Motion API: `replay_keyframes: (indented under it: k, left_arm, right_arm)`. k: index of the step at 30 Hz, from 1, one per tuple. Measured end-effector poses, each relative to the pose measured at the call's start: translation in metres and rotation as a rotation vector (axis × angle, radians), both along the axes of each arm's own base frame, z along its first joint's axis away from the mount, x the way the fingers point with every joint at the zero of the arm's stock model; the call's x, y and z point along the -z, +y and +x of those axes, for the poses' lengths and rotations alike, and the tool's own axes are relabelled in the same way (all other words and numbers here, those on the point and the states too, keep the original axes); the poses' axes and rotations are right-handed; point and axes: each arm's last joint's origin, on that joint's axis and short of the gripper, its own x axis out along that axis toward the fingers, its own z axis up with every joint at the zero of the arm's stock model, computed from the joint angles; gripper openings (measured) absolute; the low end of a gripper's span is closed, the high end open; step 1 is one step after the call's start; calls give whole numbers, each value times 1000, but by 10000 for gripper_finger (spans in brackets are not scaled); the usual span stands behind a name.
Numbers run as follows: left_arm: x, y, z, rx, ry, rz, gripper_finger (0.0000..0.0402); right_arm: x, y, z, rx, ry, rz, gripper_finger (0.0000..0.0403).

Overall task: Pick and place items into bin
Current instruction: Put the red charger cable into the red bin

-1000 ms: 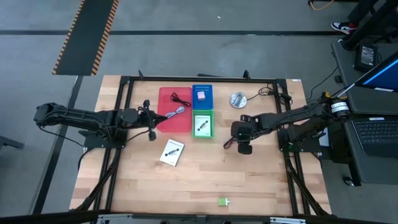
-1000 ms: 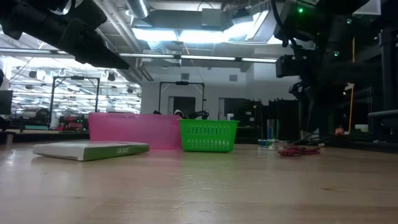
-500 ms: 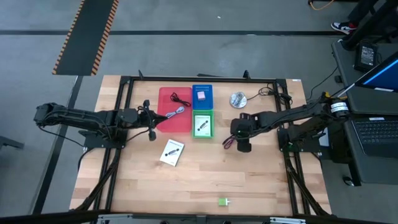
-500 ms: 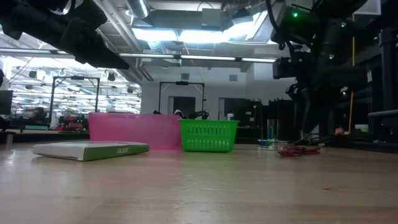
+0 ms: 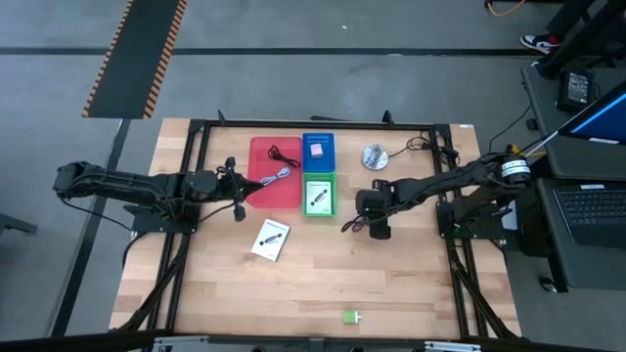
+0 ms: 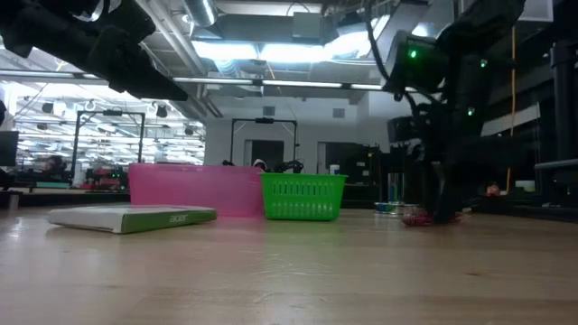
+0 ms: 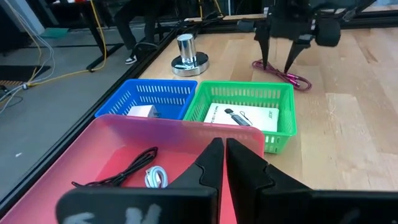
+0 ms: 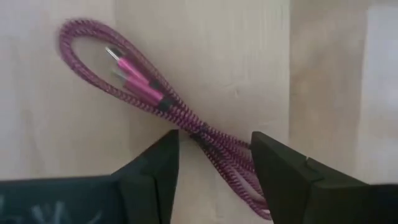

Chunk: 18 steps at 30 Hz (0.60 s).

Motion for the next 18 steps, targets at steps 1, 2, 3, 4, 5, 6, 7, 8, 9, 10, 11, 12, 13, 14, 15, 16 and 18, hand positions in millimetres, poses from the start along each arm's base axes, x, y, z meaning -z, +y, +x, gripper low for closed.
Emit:
replay_keyframes:
  k: [1, 2, 3, 4, 5, 6, 7, 8, 9, 10, 11, 12, 13, 14, 15, 16, 18]
  left_arm:
    - [0, 0, 0, -2, 0, -5, 15]
    - [0, 0, 0, -3, 1, -9, 15]
    - [0, 0, 0, -3, 1, -10, 15]
    - [0, 0, 0, -3, 1, -10, 15]
    - [0, 0, 0, -3, 1, -10, 15]
    - [0, 0, 0, -3, 1, -10, 15]
    - [0, 0, 0, -3, 1, -10, 15]
    - [0, 0, 0, -3, 1, -10, 15]
    - [0, 0, 0, -3, 1, -10, 16]
    - [0, 0, 0, -3, 1, -10, 15]
    - [0, 0, 0, -4, 1, -10, 15]
    - [0, 0, 0, -3, 1, -11, 15]
    - [0, 0, 0, -3, 1, -10, 15]
    - [0, 0, 0, -4, 1, -10, 15]
    - [0, 0, 0, -4, 1, -10, 16]
    - [0, 0, 0, -3, 1, -10, 15]
    - [0, 0, 0, -4, 1, -10, 15]
  right_arm:
    - [3, 0, 0, 2, 13, 6, 179]
    - [5, -1, 1, 3, 20, 12, 179]
    - [6, -1, 2, 3, 27, 13, 179]
    - [8, -1, 2, 3, 36, 18, 179]
    - [10, -1, 2, 3, 46, 21, 179]
    - [11, -1, 3, 3, 53, 22, 179]
    - [12, -1, 3, 4, 59, 21, 179]
    - [13, -1, 3, 6, 61, 22, 179]
    - [13, -1, 2, 11, 61, 25, 179]
    - [13, -1, 2, 16, 61, 33, 179]
    - [13, -1, 2, 25, 60, 45, 178]
    - [13, -1, 2, 33, 60, 52, 175]
    - [13, -1, 2, 43, 60, 58, 171]
    - [14, -1, 2, 56, 59, 61, 165]
    - [14, -1, 2, 64, 59, 65, 158]
    - [14, -1, 2, 76, 58, 68, 149]
    - [14, -1, 2, 80, 58, 74, 127]
